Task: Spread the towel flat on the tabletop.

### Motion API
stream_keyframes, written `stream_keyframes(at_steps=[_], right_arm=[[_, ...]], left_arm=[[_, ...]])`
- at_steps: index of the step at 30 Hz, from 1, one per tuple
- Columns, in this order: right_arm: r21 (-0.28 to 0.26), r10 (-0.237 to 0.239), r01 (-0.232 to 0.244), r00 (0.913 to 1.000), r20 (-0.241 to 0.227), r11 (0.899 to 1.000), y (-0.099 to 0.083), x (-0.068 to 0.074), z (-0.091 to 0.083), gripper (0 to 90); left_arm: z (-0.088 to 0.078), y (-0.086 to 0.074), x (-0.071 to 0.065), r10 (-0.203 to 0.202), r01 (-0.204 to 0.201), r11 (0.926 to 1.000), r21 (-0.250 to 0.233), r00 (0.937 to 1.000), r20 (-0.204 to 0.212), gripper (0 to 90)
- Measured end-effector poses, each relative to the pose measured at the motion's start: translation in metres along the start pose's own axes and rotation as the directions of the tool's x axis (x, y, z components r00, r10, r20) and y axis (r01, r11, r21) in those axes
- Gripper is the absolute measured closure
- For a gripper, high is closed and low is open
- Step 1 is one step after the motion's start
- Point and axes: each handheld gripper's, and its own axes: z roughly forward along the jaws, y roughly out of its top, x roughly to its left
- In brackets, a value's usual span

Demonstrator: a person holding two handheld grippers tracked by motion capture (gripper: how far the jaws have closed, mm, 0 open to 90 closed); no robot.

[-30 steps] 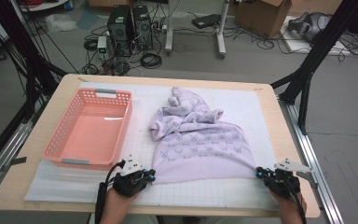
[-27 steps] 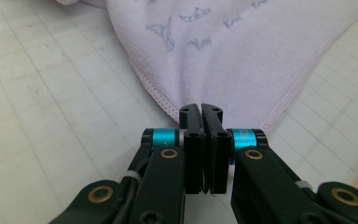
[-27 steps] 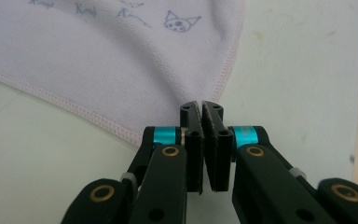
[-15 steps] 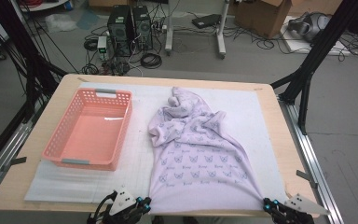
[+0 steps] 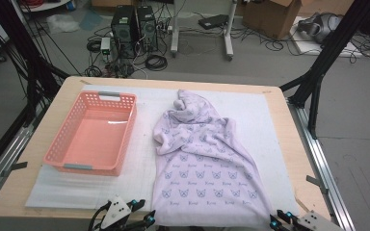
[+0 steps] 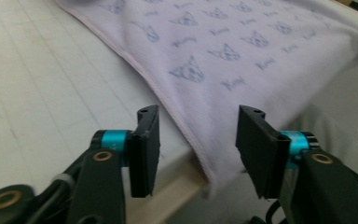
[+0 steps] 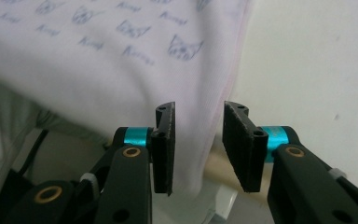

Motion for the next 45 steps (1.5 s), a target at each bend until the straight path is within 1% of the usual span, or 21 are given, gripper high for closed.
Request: stream_keyframes(at_steps=[5,11,15,16,18,20,22,23,25,28,29,30,31,33,34,35,36,37,38,41,45], right_arm=[[-0.023,0.004,-0.004,1.0,0.007,1.0,0.011,-0.009,0.017,63.4],[-0.032,0.011,-0.011,0.9999,0.006,0.999,0.026,-0.025,0.036,63.3],[-0.027,0.004,-0.004,1.0,0.007,1.0,0.036,-0.036,0.052,64.1],[-0.02,0.003,-0.003,1.0,0.007,1.0,0.039,-0.039,0.056,64.2],[-0.014,-0.001,0.001,1.0,0.007,1.0,0.045,-0.043,0.065,64.2],[-0.006,-0.005,0.005,1.0,0.007,1.0,0.051,-0.046,0.074,64.0],[-0.003,-0.009,0.009,1.0,0.001,1.0,0.058,-0.049,0.083,63.5],[-0.004,-0.015,0.015,0.9999,-0.001,1.0,0.06,-0.05,0.087,63.0],[0.004,-0.022,0.022,0.9997,-0.007,1.0,0.066,-0.051,0.094,61.9],[0.022,-0.047,0.047,0.9989,0.001,0.999,0.072,-0.051,0.102,62.1],[0.024,-0.045,0.045,0.999,-0.002,0.999,0.073,-0.05,0.103,63.9],[0.022,-0.05,0.05,0.9987,-0.012,0.999,0.074,-0.051,0.104,68.2],[0.025,-0.048,0.049,0.9986,-0.023,0.998,0.075,-0.052,0.105,71.6],[0.029,-0.032,0.033,0.9984,-0.048,0.999,0.075,-0.052,0.105,80.1],[0.028,-0.029,0.031,0.9976,-0.063,0.999,0.075,-0.052,0.106,84.3],[0.031,-0.028,0.03,0.9972,-0.07,0.999,0.075,-0.051,0.106,86.5],[0.025,-0.044,0.045,0.997,-0.063,0.999,0.075,-0.05,0.106,86.8],[0.027,-0.047,0.048,0.997,-0.062,0.998,0.074,-0.049,0.105,87.1],[0.025,-0.051,0.053,0.9965,-0.066,0.998,0.074,-0.05,0.104,87.4],[0.025,-0.028,0.03,0.9959,-0.086,0.999,0.071,-0.051,0.1,88.0],[0.028,-0.017,0.019,0.9961,-0.087,0.999,0.065,-0.051,0.092,88.3]], left_arm=[[0.013,0.01,0.014,-0.005,0.005,0.9995,-0.031,0.9999,-0.01,46.2],[0.035,0.024,0.027,-0.003,0.003,0.9999,-0.015,0.9999,-0.01,45.6],[0.051,0.033,0.036,-0.01,0.011,0.9999,0.013,0.9998,-0.019,45.2],[0.055,0.037,0.039,-0.021,0.021,0.9993,0.03,0.9996,-0.021,45.4],[0.061,0.043,0.043,-0.017,0.017,0.9996,0.024,0.9996,-0.024,45.5],[0.069,0.047,0.047,-0.022,0.023,0.9984,0.051,0.9994,-0.027,45.4],[0.075,0.052,0.051,-0.049,0.051,0.9945,0.092,0.9985,-0.024,46.1],[0.077,0.054,0.052,-0.059,0.061,0.9936,0.095,0.9981,-0.019,46.6],[0.081,0.058,0.052,-0.039,0.041,0.9933,0.108,0.999,-0.024,47.9],[0.086,0.06,0.046,0.032,-0.025,0.9912,0.13,0.998,-0.055,49.7],[0.087,0.06,0.044,0.054,-0.044,0.9899,0.135,0.9959,-0.072,50.7],[0.088,0.06,0.042,0.068,-0.056,0.9893,0.135,0.9942,-0.084,53.3],[0.087,0.06,0.042,0.085,-0.071,0.9873,0.142,0.9921,-0.092,56.2],[0.088,0.06,0.041,0.102,-0.087,0.9863,0.14,0.99,-0.098,60.7],[0.088,0.06,0.039,0.114,-0.101,0.985,0.14,0.9897,-0.087,65.8],[0.088,0.06,0.037,0.128,-0.117,0.9825,0.145,0.9894,-0.069,75.2],[0.088,0.059,0.034,0.147,-0.135,0.98,0.147,0.986,-0.078,82.3],[0.088,0.059,0.032,0.162,-0.148,0.978,0.147,0.9831,-0.086,83.9],[0.088,0.059,0.033,0.154,-0.141,0.9794,0.144,0.9849,-0.08,84.6],[0.085,0.058,0.036,0.101,-0.093,0.9867,0.133,0.9932,-0.058,85.2],[0.075,0.052,0.038,0.045,-0.042,0.9911,0.126,0.9986,-0.028,85.2]])
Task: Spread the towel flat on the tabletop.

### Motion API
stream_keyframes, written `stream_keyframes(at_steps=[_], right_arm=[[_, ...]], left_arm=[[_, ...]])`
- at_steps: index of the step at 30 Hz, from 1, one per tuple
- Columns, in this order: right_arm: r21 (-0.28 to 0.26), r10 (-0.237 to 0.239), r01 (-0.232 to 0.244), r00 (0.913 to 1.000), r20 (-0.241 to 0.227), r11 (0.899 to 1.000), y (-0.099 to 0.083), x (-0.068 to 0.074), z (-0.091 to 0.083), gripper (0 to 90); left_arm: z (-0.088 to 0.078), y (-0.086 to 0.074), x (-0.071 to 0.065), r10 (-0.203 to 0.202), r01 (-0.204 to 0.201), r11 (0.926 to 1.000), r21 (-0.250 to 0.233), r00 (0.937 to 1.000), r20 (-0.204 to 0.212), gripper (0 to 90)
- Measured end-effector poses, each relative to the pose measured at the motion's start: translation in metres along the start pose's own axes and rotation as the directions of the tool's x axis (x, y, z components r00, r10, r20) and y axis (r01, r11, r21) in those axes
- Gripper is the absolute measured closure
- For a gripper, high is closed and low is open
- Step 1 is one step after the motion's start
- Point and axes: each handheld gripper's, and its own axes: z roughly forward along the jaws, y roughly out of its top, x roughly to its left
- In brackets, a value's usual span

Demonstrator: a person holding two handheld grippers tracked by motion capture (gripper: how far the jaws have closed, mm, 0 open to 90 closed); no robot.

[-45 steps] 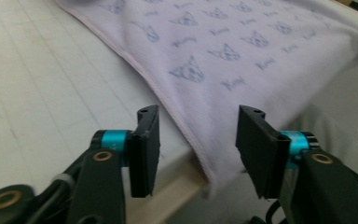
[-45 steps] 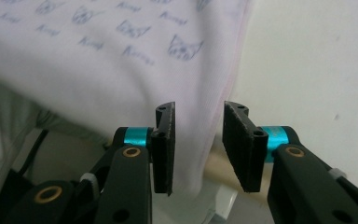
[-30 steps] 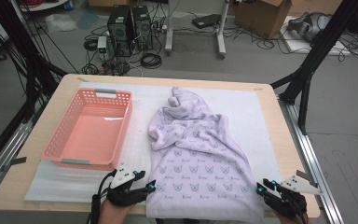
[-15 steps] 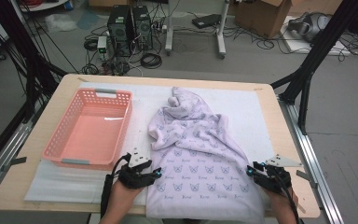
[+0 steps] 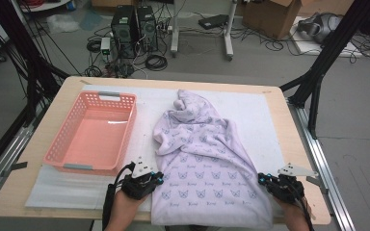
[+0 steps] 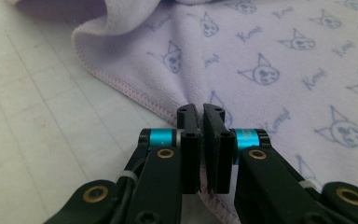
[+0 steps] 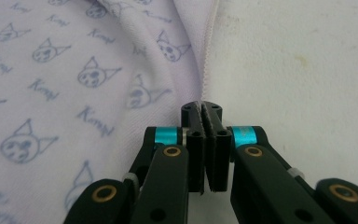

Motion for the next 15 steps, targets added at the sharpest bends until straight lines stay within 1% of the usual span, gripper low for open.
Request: stream_keyframes(at_steps=[1,4,6,8,10,13,15], right_arm=[[-0.002,0.001,-0.001,1.0,-0.003,1.0,-0.002,0.0,-0.003,88.3],[0.002,0.008,-0.008,0.9999,-0.011,1.0,-0.01,0.004,-0.013,88.4],[0.007,0.002,-0.002,1.0,-0.008,1.0,-0.016,0.008,-0.021,88.4],[0.012,-0.012,0.012,0.9999,-0.008,1.0,-0.022,0.013,-0.029,88.4],[0.016,-0.014,0.015,0.9998,-0.013,1.0,-0.027,0.017,-0.036,88.4],[0.022,-0.009,0.009,0.9997,-0.023,1.0,-0.032,0.025,-0.044,88.4],[0.029,-0.018,0.019,0.9994,-0.029,0.999,-0.036,0.03,-0.051,88.3]], left_arm=[[-0.003,-0.002,0.0,-0.011,0.011,0.9999,-0.003,0.9999,0.004,85.2],[-0.012,-0.008,-0.002,-0.015,0.015,0.9999,-0.005,0.9998,0.014,85.2],[-0.019,-0.013,-0.003,-0.029,0.029,0.9995,-0.01,0.9994,0.019,85.2],[-0.027,-0.017,-0.005,-0.035,0.036,0.9993,-0.013,0.999,0.027,85.2],[-0.033,-0.021,-0.008,-0.04,0.04,0.999,-0.016,0.9987,0.032,85.2],[-0.044,-0.028,-0.014,-0.029,0.03,0.9995,-0.011,0.9985,0.046,85.2],[-0.052,-0.035,-0.017,-0.025,0.026,0.9996,-0.008,0.9981,0.057,85.2]])
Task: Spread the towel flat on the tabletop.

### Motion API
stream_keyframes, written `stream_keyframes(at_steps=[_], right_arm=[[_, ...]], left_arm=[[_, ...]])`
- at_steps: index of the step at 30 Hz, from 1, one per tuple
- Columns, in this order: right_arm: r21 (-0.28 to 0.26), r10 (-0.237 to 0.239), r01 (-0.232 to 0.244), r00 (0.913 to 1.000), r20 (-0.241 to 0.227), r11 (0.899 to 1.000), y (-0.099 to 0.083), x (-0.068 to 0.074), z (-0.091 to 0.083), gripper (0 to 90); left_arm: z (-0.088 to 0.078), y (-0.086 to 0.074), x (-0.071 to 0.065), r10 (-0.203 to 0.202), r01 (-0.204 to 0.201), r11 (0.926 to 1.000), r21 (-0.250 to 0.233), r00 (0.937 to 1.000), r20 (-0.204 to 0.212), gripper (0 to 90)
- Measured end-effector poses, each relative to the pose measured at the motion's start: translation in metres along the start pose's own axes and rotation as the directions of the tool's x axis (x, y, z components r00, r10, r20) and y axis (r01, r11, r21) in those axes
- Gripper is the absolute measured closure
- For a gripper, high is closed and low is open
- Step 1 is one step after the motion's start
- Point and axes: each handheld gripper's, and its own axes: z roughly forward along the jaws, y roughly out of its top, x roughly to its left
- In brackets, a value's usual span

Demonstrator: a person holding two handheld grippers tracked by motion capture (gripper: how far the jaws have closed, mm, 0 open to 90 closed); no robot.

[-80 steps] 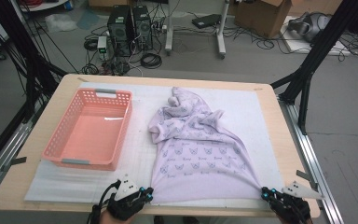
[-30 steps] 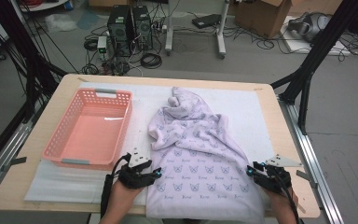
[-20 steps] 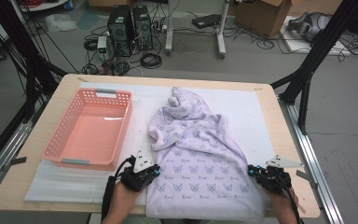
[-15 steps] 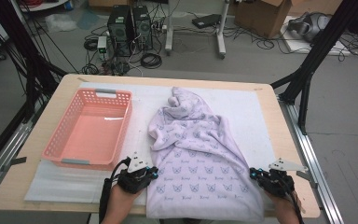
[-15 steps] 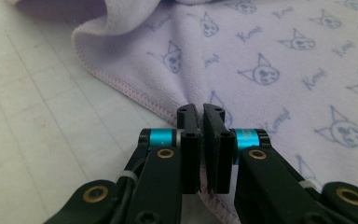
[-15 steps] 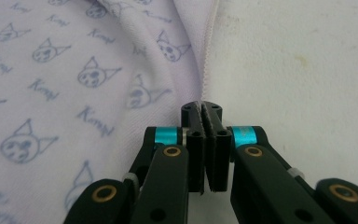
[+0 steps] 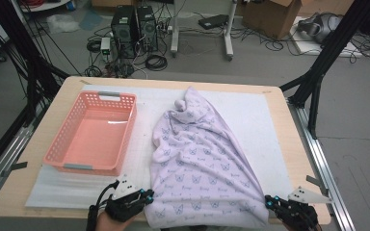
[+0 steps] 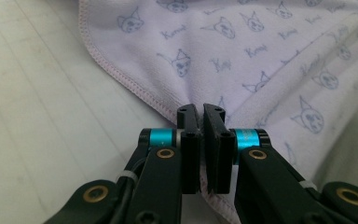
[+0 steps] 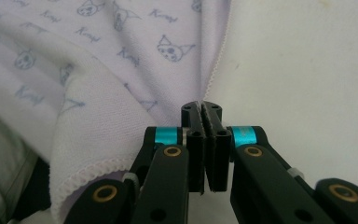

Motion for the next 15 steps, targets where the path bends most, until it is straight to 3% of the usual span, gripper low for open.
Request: stream_keyframes(at_steps=[7,9,11,15], right_arm=[[0.021,-0.027,0.028,0.9987,-0.042,0.999,-0.014,0.021,-0.027,88.2],[0.027,-0.035,0.036,0.9988,-0.035,0.999,-0.016,0.025,-0.027,85.0],[0.0,-0.018,0.018,0.9998,-0.009,1.0,-0.013,0.023,-0.025,74.8],[-0.073,0.009,-0.008,0.9998,0.015,0.997,-0.003,0.014,-0.016,67.6]], left_arm=[[-0.019,-0.018,-0.013,0.027,-0.027,0.9996,-0.001,0.9988,0.04,84.0],[-0.015,-0.017,-0.011,0.032,-0.031,0.9993,-0.019,0.999,0.032,75.8],[-0.01,-0.011,-0.007,0.021,-0.02,0.9983,-0.055,0.9996,0.017,61.3],[0.001,0.003,0.006,0.023,-0.024,0.9936,-0.11,0.9996,-0.015,50.4]])
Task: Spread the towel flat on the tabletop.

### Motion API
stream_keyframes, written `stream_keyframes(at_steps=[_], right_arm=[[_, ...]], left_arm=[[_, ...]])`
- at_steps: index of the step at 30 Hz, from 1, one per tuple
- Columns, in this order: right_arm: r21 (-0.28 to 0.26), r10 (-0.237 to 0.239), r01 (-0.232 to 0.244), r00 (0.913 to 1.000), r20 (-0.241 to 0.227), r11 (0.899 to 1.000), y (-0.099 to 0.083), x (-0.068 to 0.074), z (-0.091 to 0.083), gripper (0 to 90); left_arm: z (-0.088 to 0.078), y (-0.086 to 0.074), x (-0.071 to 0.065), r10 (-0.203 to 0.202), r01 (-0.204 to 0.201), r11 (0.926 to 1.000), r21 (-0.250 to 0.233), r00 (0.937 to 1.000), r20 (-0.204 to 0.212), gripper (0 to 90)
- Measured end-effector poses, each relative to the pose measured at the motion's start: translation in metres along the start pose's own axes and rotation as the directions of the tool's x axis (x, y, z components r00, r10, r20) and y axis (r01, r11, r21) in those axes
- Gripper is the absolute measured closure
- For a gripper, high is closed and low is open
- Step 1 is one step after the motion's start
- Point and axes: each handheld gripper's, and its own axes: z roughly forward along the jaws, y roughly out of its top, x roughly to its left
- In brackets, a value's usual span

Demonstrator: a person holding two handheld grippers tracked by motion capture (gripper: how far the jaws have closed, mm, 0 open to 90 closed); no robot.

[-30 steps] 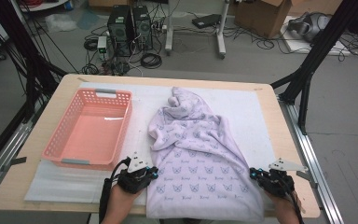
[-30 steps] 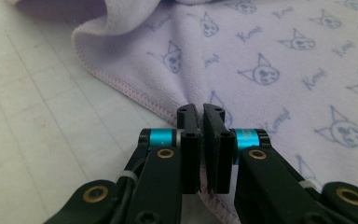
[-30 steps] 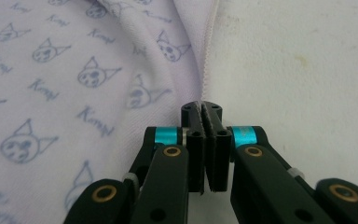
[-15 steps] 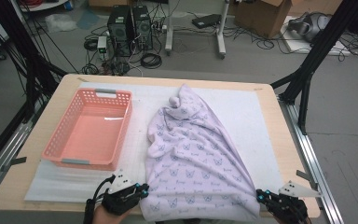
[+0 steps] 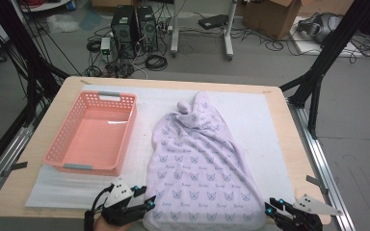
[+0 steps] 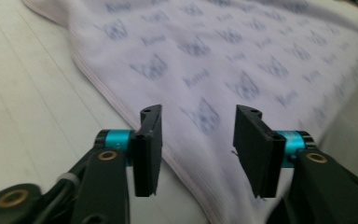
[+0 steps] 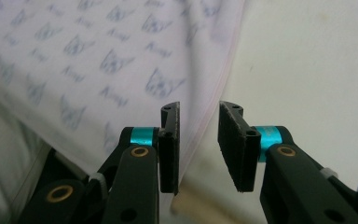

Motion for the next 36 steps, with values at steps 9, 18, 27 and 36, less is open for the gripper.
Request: stream_keyframes(at_steps=[9,18,27,36], right_arm=[[-0.041,0.008,-0.006,0.9987,0.051,0.999,0.029,-0.015,0.042,64.5],[-0.005,0.02,-0.02,0.9992,0.034,1.0,0.046,-0.031,0.067,56.9],[0.057,-0.011,0.009,0.9994,0.033,0.998,0.066,-0.04,0.099,57.1],[0.086,-0.04,0.038,0.9989,0.026,0.996,0.073,-0.038,0.113,78.9]], left_arm=[[0.034,0.02,0.025,-0.035,0.035,0.9994,0.003,0.9993,-0.015,45.2],[0.057,0.035,0.041,-0.044,0.044,0.9979,0.047,0.999,-0.011,44.7],[0.079,0.049,0.056,-0.005,0.008,0.9939,0.11,0.9996,-0.026,42.7],[0.085,0.051,0.047,0.078,-0.064,0.9882,0.139,0.9922,-0.097,53.6]])
